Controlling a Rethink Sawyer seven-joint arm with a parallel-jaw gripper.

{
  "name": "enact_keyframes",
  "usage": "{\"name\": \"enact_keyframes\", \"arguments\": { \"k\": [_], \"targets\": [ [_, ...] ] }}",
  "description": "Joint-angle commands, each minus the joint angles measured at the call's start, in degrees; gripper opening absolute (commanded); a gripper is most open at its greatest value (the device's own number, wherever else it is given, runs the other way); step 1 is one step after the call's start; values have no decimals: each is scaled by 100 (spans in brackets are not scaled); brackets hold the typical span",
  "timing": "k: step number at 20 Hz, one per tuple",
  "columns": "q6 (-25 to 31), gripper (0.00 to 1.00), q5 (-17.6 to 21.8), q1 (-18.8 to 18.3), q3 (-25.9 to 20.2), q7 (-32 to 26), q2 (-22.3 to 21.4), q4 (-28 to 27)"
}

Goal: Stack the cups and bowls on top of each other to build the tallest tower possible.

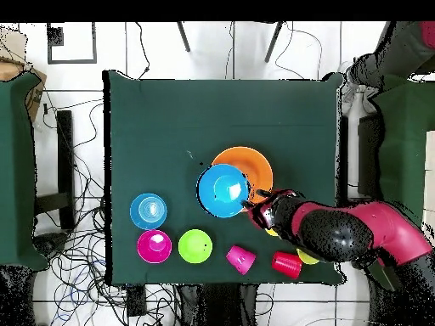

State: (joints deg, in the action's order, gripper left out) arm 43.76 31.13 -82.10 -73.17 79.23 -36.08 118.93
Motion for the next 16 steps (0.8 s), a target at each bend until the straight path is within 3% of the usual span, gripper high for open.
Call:
{"name": "enact_keyframes", "arguments": {
  "k": [1,5,10,16],
  "targets": [
    [333,100,15,-179,-83,-791,5,401],
    [542,100,235,-222,83,-998,-27,341],
    [401,100,743,-110,508,-1122,216,176],
    [416,100,1087,-95,666,-1293,286,54]
  ]
}}
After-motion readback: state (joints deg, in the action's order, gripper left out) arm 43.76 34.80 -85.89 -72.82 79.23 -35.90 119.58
